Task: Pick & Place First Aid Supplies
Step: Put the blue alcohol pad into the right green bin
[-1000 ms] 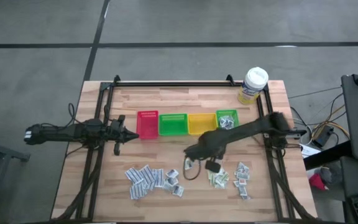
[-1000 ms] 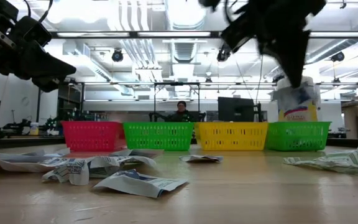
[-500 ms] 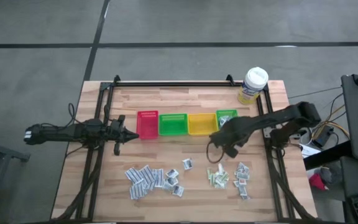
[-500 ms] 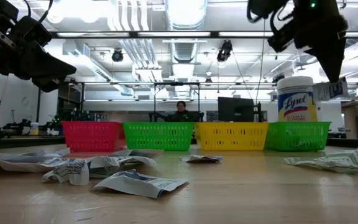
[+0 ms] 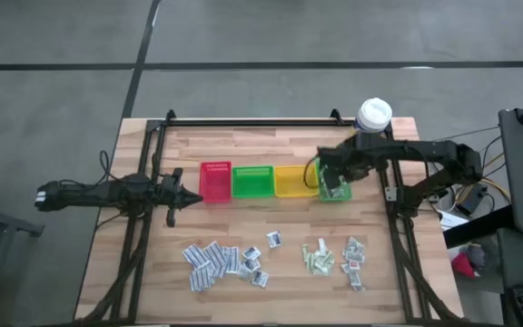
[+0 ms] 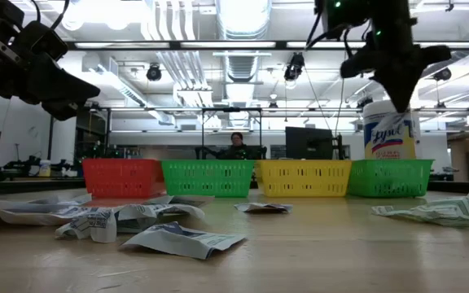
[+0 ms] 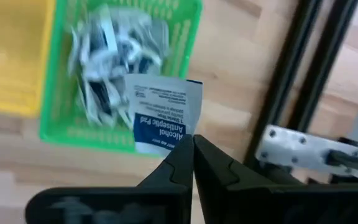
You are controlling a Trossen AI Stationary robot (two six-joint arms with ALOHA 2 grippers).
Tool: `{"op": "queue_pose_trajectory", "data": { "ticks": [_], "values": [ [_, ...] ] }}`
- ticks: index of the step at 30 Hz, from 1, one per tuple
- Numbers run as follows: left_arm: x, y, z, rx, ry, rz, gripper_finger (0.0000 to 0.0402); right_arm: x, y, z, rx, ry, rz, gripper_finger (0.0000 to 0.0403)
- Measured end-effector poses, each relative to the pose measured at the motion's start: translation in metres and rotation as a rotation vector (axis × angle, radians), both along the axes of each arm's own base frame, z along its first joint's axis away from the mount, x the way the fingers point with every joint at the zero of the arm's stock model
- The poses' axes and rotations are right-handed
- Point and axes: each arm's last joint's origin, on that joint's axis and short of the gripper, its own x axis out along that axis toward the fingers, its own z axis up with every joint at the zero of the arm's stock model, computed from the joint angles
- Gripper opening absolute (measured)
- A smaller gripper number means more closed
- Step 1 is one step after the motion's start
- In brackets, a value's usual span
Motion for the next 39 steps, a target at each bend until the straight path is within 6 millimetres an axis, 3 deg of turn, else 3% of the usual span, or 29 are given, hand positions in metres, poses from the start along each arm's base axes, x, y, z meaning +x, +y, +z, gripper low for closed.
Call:
{"op": "queue_pose_trajectory", "data": {
  "ticks": [7, 12, 23, 33, 39],
  "values": [
    [0.0, 0.0, 0.0, 0.0, 0.0, 0.0, 0.0, 0.0, -0.041, -0.001, 0.048, -0.124, -0.052, 0.0008],
    [0.0, 0.0, 0.0, 0.0, 0.0, 0.0, 0.0, -0.003, -0.054, -0.002, 0.091, -0.166, -0.096, 0.0008],
    [0.0, 0.0, 0.0, 0.0, 0.0, 0.0, 0.0, -0.001, -0.05, -0.006, 0.096, -0.18, -0.138, 0.0008],
    [0.0, 0.0, 0.0, 0.0, 0.0, 0.0, 0.0, -0.003, -0.035, -0.059, 0.11, -0.155, -0.098, 0.0008],
    [0.0, 0.0, 0.0, 0.0, 0.0, 0.0, 0.0, -0.006, -0.033, -0.079, 0.128, -0.171, -0.102, 0.0008]
  ]
}}
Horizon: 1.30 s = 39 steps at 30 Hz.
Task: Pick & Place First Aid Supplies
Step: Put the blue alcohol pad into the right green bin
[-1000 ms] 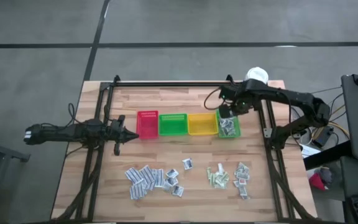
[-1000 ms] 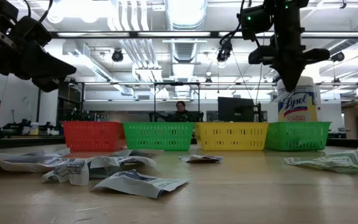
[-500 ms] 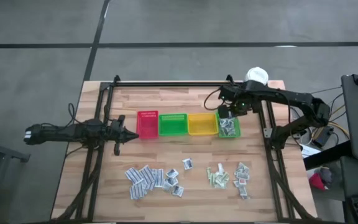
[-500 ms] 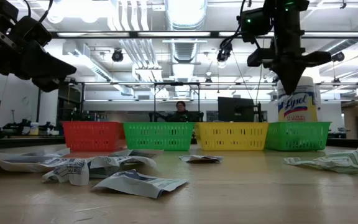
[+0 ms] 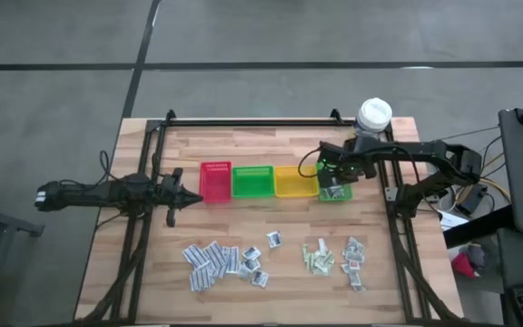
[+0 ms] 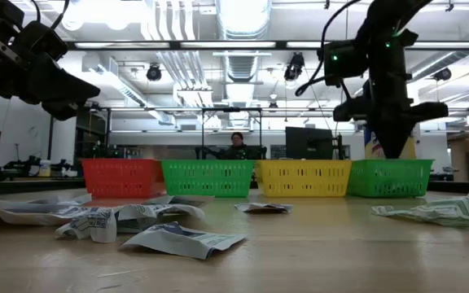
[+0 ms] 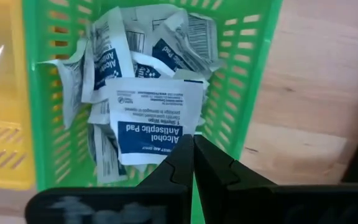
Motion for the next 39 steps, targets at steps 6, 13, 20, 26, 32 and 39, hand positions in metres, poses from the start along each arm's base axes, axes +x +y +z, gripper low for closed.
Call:
{"op": "queue_pose_trajectory", "data": {
  "ticks": [6, 13, 20, 26, 32, 39],
  "values": [
    [0.0, 0.0, 0.0, 0.0, 0.0, 0.0, 0.0, 0.0025, -0.0009, -0.0065, -0.015, -0.047, -0.001, 0.0008],
    [0.0, 0.0, 0.0, 0.0, 0.0, 0.0, 0.0, 0.0024, -0.0008, -0.0084, -0.017, -0.051, -0.001, 0.0008],
    [0.0, 0.0, 0.0, 0.0, 0.0, 0.0, 0.0, 0.0024, -0.0012, -0.0085, -0.027, -0.049, 0.002, 0.0009],
    [0.0, 0.0, 0.0, 0.0, 0.0, 0.0, 0.0, 0.0025, -0.0013, -0.0085, -0.029, -0.049, 0.014, 0.0009],
    [0.0, 0.0, 0.0, 0.0, 0.0, 0.0, 0.0, 0.0026, -0.0014, -0.0085, -0.032, -0.048, 0.031, 0.0009],
    [0.0, 0.0, 0.0, 0.0, 0.0, 0.0, 0.0, 0.0026, -0.0015, -0.0085, -0.034, -0.047, 0.051, 0.0009]
  ]
}}
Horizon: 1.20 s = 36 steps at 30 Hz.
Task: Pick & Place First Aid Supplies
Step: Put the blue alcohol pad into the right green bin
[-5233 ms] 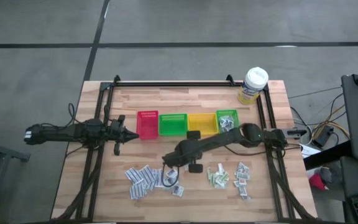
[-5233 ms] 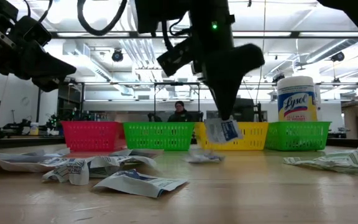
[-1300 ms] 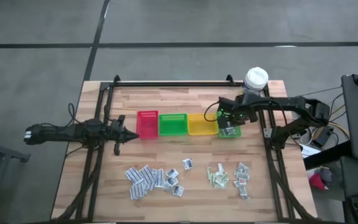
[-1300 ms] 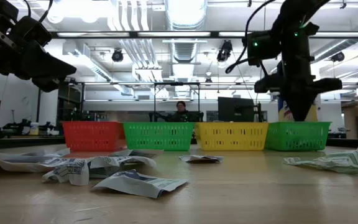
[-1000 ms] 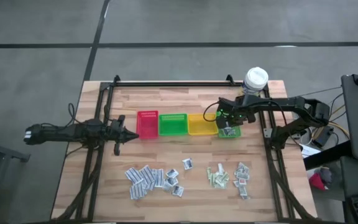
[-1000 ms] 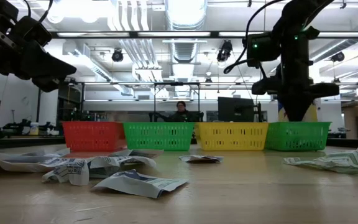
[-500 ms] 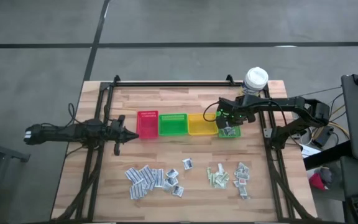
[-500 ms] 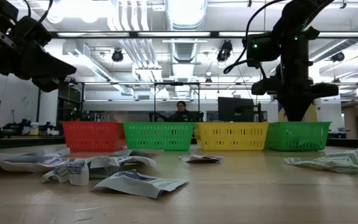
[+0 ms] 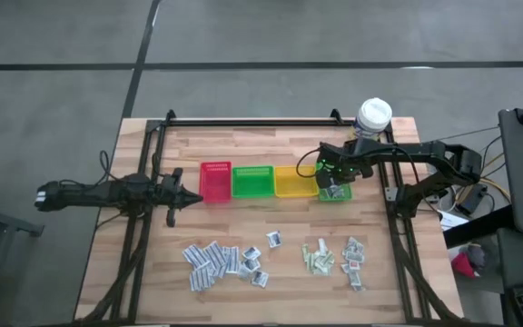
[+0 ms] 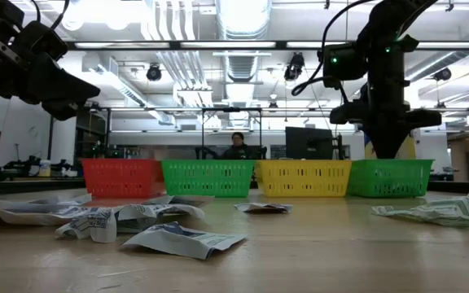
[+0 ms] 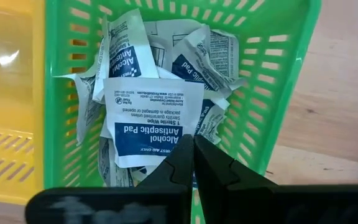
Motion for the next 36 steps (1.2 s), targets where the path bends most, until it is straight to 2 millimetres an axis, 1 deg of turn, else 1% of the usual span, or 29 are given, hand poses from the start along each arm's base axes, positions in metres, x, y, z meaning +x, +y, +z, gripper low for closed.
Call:
{"op": "queue_pose_trajectory", "data": {
  "ticks": [13, 21, 24, 31, 36],
  "values": [
    [0.0, 0.0, 0.0, 0.0, 0.0, 0.0, 0.0, 0.0015, -0.0005, 0.0, -0.011, -0.008, 0.067, 0.0009],
    [0.0, 0.0, 0.0, 0.0, 0.0, 0.0, 0.0, 0.0033, -0.0011, 0.0002, -0.017, -0.027, 0.072, 0.0013],
    [0.0, 0.0, 0.0, 0.0, 0.0, 0.0, 0.0, 0.0034, -0.0012, 0.0002, -0.017, -0.028, 0.077, 0.0029],
    [0.0, 0.0, 0.0, 0.0, 0.0, 0.0, 0.0, 0.0035, -0.0011, 0.0003, -0.015, -0.029, 0.08, 0.0082],
    [0.0, 0.0, 0.0, 0.0, 0.0, 0.0, 0.0, 0.0032, -0.001, 0.0005, -0.015, -0.026, 0.112, 0.0101]
  ]
}}
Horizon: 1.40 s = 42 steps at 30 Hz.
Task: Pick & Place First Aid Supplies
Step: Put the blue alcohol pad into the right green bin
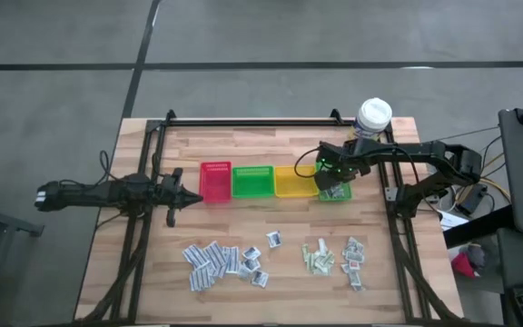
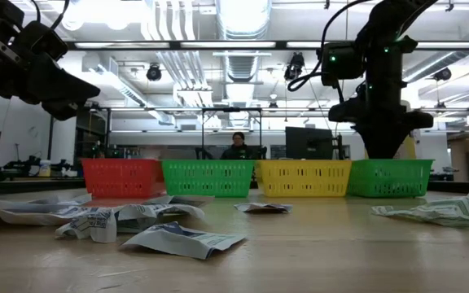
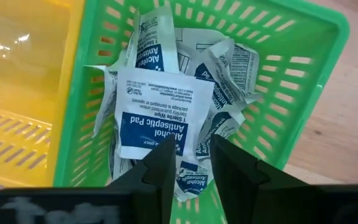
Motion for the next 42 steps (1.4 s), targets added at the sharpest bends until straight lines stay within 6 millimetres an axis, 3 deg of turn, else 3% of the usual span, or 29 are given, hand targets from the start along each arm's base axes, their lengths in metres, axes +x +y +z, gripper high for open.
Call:
{"op": "queue_pose_trajectory", "data": {
  "ticks": [16, 31, 42],
  "values": [
    [0.0, 0.0, 0.0, 0.0, 0.0, 0.0, 0.0, 0.0, 0.001, 0.013, 0.04, 0.034, 0.004, 0.0068],
    [0.0, 0.0, 0.0, 0.0, 0.0, 0.0, 0.0, 0.005, 0.0, 0.058, 0.059, 0.064, 0.016, 0.006],
    [0.0, 0.0, 0.0, 0.0, 0.0, 0.0, 0.0, 0.018, 0.014, 0.081, 0.031, -0.007, 0.086, 0.0052]
  ]
}}
